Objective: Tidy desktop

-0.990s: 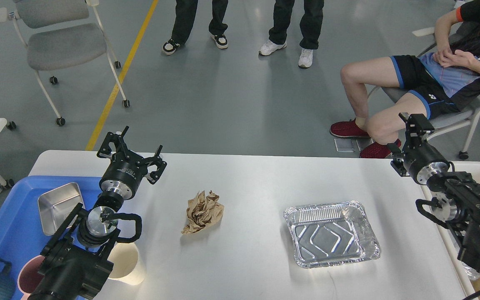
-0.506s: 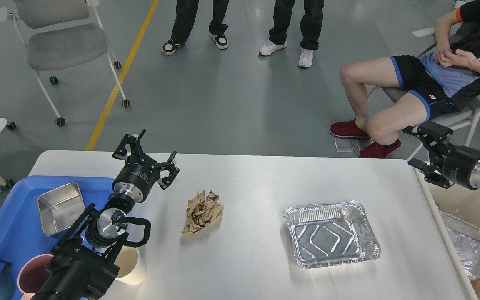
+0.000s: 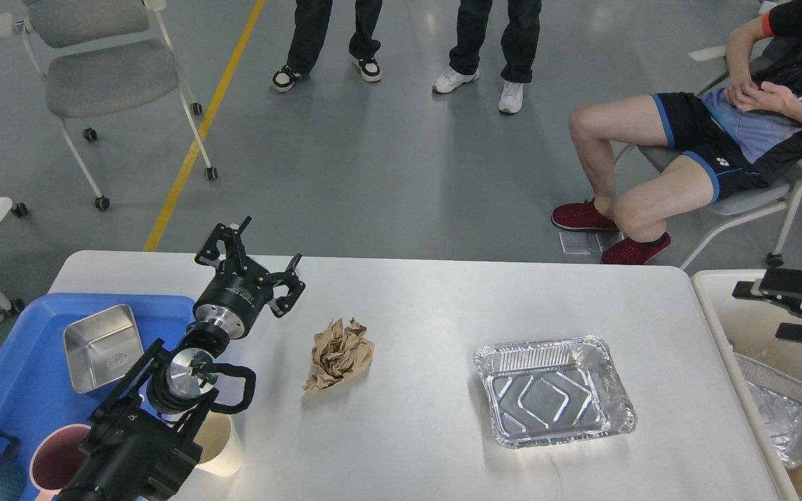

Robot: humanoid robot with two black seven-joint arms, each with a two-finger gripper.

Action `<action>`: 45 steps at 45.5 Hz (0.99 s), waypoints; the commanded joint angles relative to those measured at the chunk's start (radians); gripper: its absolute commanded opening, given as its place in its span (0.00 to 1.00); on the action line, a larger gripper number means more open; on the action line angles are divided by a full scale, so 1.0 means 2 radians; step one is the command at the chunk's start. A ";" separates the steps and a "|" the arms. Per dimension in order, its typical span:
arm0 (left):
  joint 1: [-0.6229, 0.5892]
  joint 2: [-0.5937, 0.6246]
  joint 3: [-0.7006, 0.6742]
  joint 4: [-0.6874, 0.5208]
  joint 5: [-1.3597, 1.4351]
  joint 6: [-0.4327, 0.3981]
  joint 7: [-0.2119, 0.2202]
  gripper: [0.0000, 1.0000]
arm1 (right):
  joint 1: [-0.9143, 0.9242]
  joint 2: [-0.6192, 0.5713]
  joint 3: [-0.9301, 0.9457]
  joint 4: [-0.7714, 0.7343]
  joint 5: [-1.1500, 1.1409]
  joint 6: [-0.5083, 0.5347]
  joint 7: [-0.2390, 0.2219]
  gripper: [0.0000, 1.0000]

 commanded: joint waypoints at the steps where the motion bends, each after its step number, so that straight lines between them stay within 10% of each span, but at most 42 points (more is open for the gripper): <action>1: 0.000 -0.001 0.002 0.000 0.001 0.001 0.000 0.97 | -0.018 -0.082 -0.001 0.049 -0.006 0.006 0.003 1.00; 22: 0.000 -0.005 0.025 0.000 0.003 0.002 -0.001 0.97 | 0.008 -0.184 0.010 0.088 -0.006 0.038 0.018 1.00; 45: 0.002 -0.007 0.026 0.000 0.003 0.006 -0.001 0.97 | -0.029 0.118 0.000 -0.012 -0.200 -0.040 0.007 1.00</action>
